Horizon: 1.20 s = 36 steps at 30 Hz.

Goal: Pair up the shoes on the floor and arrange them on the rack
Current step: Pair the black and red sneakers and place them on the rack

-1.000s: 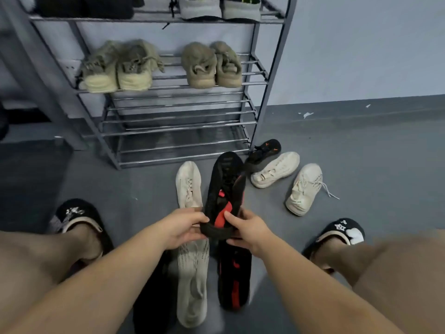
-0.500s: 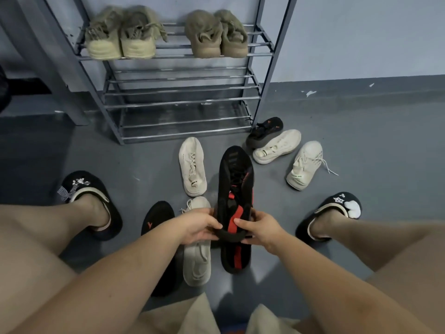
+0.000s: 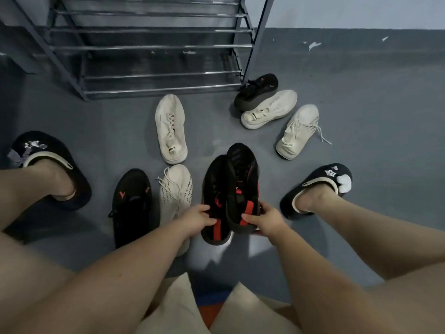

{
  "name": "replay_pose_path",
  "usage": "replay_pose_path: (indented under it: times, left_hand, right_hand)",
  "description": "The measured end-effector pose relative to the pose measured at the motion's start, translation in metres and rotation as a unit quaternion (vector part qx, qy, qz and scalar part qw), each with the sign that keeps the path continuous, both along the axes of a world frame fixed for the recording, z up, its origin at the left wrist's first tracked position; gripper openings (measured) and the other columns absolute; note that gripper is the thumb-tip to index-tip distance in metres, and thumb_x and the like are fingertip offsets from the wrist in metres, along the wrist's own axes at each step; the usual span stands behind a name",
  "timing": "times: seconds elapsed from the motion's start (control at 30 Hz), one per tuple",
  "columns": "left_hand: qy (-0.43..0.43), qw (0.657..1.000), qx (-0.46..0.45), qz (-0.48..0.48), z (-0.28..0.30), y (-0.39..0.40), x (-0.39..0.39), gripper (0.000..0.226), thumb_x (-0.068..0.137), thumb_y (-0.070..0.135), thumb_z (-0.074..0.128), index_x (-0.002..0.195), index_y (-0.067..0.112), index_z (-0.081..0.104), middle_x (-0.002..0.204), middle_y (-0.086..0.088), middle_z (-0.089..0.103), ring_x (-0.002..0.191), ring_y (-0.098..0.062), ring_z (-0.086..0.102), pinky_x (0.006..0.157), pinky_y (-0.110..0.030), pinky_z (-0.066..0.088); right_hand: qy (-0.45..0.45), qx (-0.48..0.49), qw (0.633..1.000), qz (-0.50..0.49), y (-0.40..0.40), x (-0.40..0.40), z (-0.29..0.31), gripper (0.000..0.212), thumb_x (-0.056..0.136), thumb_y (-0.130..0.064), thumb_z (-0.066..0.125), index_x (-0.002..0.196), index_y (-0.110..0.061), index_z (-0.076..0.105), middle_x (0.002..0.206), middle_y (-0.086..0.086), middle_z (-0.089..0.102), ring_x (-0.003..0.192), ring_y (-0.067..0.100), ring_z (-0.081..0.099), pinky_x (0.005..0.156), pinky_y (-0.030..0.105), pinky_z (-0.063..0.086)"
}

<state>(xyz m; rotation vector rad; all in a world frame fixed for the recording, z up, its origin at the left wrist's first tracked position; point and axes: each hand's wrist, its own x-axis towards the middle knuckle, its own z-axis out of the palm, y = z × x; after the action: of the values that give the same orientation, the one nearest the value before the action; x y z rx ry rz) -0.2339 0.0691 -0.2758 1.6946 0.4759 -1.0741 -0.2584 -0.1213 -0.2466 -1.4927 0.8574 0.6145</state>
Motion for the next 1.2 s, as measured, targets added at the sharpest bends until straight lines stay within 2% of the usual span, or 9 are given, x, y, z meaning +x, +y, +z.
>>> replay_pose_path:
  times: [0.2, 0.3, 0.4, 0.53, 0.6, 0.7, 0.87, 1.0, 1.2]
  left_hand:
    - [0.015, 0.997, 0.074, -0.022, -0.026, 0.013, 0.011, 0.079, 0.085, 0.025, 0.068, 0.148, 0.007, 0.024, 0.15, -0.012, 0.036, 0.135, -0.028, 0.038, 0.112, -0.041, 0.032]
    - [0.051, 0.995, 0.077, -0.034, -0.04, 0.011, 0.01, 0.077, 0.084, 0.032, 0.068, 0.145, 0.008, 0.029, 0.144, -0.01, 0.044, 0.129, -0.027, 0.046, 0.106, -0.041, 0.039]
    - [0.085, 0.992, 0.079, -0.049, -0.043, 0.002, 0.006, 0.062, 0.085, 0.025, 0.067, 0.139, 0.011, 0.038, 0.135, -0.006, 0.051, 0.121, -0.026, 0.05, 0.088, -0.034, 0.045]
    - [0.081, 0.993, 0.071, -0.048, -0.058, -0.006, -0.008, 0.085, 0.074, 0.019, 0.079, 0.143, 0.014, 0.029, 0.138, -0.006, 0.049, 0.124, -0.025, 0.047, 0.102, -0.036, 0.041]
    - [0.067, 0.995, 0.067, -0.027, -0.063, -0.009, -0.014, 0.091, 0.069, 0.017, 0.082, 0.143, 0.015, 0.029, 0.137, -0.007, 0.05, 0.123, -0.023, 0.048, 0.107, -0.036, 0.038]
    - [0.083, 0.995, 0.054, 0.024, -0.063, -0.014, -0.014, 0.08, 0.072, 0.014, 0.08, 0.138, 0.015, 0.036, 0.131, -0.005, 0.053, 0.109, -0.02, 0.051, 0.094, -0.034, 0.045]
    - [0.1, 0.993, 0.011, 0.06, -0.061, -0.011, -0.008, 0.065, 0.076, 0.008, 0.076, 0.131, 0.011, 0.042, 0.126, -0.005, 0.053, 0.101, -0.017, 0.053, 0.074, -0.028, 0.049]
    - [0.08, 0.994, -0.02, 0.066, -0.055, -0.008, -0.008, 0.074, 0.075, 0.009, 0.077, 0.138, 0.014, 0.039, 0.127, -0.005, 0.057, 0.105, -0.018, 0.055, 0.088, -0.032, 0.049]
    - [0.063, 0.99, -0.084, 0.092, -0.034, -0.003, -0.001, 0.055, 0.077, 0.014, 0.075, 0.127, 0.019, 0.05, 0.112, 0.001, 0.064, 0.099, -0.017, 0.06, 0.074, -0.024, 0.046]
  right_hand:
    - [0.055, 0.013, 0.998, -0.028, -0.034, -0.008, -0.025, 0.063, 0.082, 0.009, 0.065, 0.139, -0.008, 0.042, 0.112, 0.008, 0.057, 0.082, 0.022, 0.061, 0.049, 0.026, 0.056]
    - [0.078, 0.02, 0.995, -0.061, -0.038, -0.012, -0.043, 0.062, 0.081, 0.008, 0.066, 0.137, -0.009, 0.045, 0.112, 0.009, 0.059, 0.081, 0.019, 0.062, 0.045, 0.026, 0.055]
    - [0.102, 0.006, 0.994, -0.047, -0.04, -0.013, -0.056, 0.068, 0.079, 0.009, 0.068, 0.139, -0.01, 0.041, 0.12, 0.011, 0.059, 0.095, 0.028, 0.062, 0.059, 0.034, 0.054]
    - [0.148, -0.018, 0.989, 0.018, -0.045, -0.012, -0.068, 0.073, 0.079, 0.015, 0.063, 0.141, -0.014, 0.036, 0.132, 0.015, 0.053, 0.117, 0.036, 0.054, 0.083, 0.046, 0.052]
    - [0.161, -0.011, 0.986, 0.034, -0.043, -0.012, -0.072, 0.069, 0.08, 0.016, 0.062, 0.139, -0.012, 0.039, 0.125, 0.014, 0.054, 0.111, 0.034, 0.056, 0.075, 0.043, 0.055]
    - [0.163, 0.003, 0.986, 0.044, -0.04, -0.012, -0.072, 0.059, 0.082, 0.015, 0.061, 0.133, -0.01, 0.044, 0.111, 0.01, 0.057, 0.096, 0.026, 0.058, 0.059, 0.031, 0.052]
    - [0.174, 0.03, 0.982, 0.064, -0.047, -0.011, -0.07, 0.053, 0.083, 0.009, 0.063, 0.128, -0.015, 0.051, 0.097, 0.003, 0.066, 0.084, 0.019, 0.066, 0.065, 0.03, 0.055]
    - [0.165, 0.049, 0.984, 0.045, -0.043, -0.009, -0.055, 0.044, 0.085, 0.001, 0.064, 0.121, -0.022, 0.056, 0.1, 0.002, 0.069, 0.091, 0.02, 0.066, 0.071, 0.031, 0.054]
    - [0.105, 0.072, 0.992, 0.016, -0.029, -0.008, -0.025, 0.04, 0.084, -0.019, 0.07, 0.121, -0.024, 0.056, 0.101, 0.0, 0.068, 0.088, 0.017, 0.064, 0.074, 0.029, 0.052]
